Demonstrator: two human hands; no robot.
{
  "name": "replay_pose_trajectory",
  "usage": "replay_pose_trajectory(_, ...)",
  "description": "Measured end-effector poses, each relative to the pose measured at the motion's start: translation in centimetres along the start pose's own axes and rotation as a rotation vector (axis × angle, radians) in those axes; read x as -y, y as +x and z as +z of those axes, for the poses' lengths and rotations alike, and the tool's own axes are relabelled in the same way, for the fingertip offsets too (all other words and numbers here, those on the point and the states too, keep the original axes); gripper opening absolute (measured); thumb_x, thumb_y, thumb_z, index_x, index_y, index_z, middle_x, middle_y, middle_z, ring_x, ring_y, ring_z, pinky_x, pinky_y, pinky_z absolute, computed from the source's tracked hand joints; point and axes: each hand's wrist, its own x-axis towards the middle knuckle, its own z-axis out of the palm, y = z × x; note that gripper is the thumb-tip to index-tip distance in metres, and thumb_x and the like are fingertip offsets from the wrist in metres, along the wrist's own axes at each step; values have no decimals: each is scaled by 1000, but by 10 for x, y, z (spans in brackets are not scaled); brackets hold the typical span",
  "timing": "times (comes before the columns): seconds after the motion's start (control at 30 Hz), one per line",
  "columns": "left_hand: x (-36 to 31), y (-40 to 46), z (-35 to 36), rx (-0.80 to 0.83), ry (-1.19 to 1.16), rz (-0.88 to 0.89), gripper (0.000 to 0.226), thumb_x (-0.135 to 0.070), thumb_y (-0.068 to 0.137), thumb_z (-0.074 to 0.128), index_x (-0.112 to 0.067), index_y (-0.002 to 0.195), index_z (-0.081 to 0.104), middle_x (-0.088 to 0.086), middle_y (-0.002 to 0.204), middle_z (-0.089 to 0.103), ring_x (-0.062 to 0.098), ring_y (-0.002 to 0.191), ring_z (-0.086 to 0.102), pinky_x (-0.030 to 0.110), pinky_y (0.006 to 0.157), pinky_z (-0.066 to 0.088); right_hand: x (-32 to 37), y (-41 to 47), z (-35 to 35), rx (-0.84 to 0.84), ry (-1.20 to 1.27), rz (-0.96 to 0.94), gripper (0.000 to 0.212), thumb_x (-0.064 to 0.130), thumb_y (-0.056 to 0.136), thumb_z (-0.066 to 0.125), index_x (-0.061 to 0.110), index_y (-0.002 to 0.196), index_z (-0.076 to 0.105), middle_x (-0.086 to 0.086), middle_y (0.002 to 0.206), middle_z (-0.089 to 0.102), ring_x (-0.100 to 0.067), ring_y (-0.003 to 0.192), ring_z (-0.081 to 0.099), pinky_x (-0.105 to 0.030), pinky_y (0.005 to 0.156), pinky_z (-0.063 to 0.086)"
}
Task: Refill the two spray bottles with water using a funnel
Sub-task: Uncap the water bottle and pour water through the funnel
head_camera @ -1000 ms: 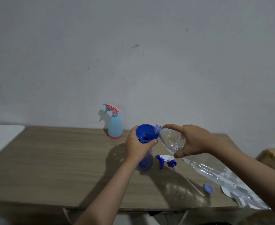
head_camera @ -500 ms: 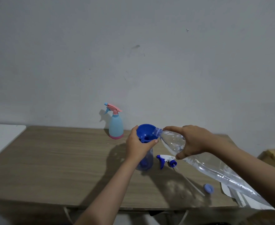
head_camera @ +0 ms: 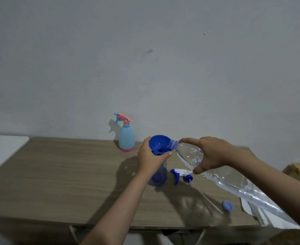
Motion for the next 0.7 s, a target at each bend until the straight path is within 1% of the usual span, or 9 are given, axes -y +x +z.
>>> replay_pose_trajectory(0.13,0,1,0,-1,11,-2,91,-36,64,86,-20,139,38,-4,135,49,15,122,48,19,86,45,-3,1,2,-15,8,-7,102,58,59,76,52,141,15,9,90,48,-14,88,48,-29,73,45)
replay_pose_trajectory(0.2,0,1,0,-2,18,-1,91,-36,64,86,-20,139,38,-3,135,49,16,121,48,22,89,46,-4,1,3,-43,35,-19,101,57,60,76,52,141,16,8,91,51,-15,88,51,-29,73,46)
replay_pose_trajectory(0.27,0,1,1,-4,14,2,90,-34,63,86,-19,138,39,-3,133,51,15,120,49,21,88,46,-6,0,5,-87,84,-30,100,55,60,76,54,139,16,7,91,55,-16,89,54,-30,71,47)
replay_pose_trajectory(0.37,-1,1,2,-8,7,6,87,-32,62,87,-19,135,42,-4,128,53,14,117,51,20,86,46,-9,-2,9,-150,162,-29,102,59,56,75,61,136,12,2,94,59,-18,91,56,-32,71,50)
replay_pose_trajectory(0.47,0,2,2,0,6,10,86,-34,60,88,-20,133,44,-4,125,55,14,115,52,26,91,50,-9,-4,10,-211,244,-44,104,61,54,74,68,131,5,0,96,58,-17,90,56,-36,75,51)
replay_pose_trajectory(0.53,0,2,2,11,4,3,85,-34,61,88,-20,132,43,-5,124,54,13,114,51,27,91,49,-8,-9,7,-291,327,-69,103,60,53,73,69,131,8,1,100,59,-12,90,55,-36,76,51)
replay_pose_trajectory(0.6,-2,1,1,19,-7,2,80,-31,62,87,-21,129,44,-8,119,53,10,108,50,20,84,45,-10,-15,2,-389,413,-94,102,59,52,74,67,133,14,2,105,61,-3,87,56,-34,75,52)
replay_pose_trajectory(0.67,-4,0,0,15,-18,-3,77,-29,63,87,-21,127,45,-8,115,54,9,105,51,15,79,41,-16,-21,-2,-509,489,-105,102,50,53,83,58,136,24,0,102,61,7,77,56,-28,71,49)
replay_pose_trajectory(0.7,-4,0,0,9,-18,-8,78,-29,62,88,-21,127,45,-8,115,54,10,105,51,16,80,43,-21,-23,-5,-570,516,-103,102,46,53,86,53,137,29,0,100,61,9,71,56,-27,69,48)
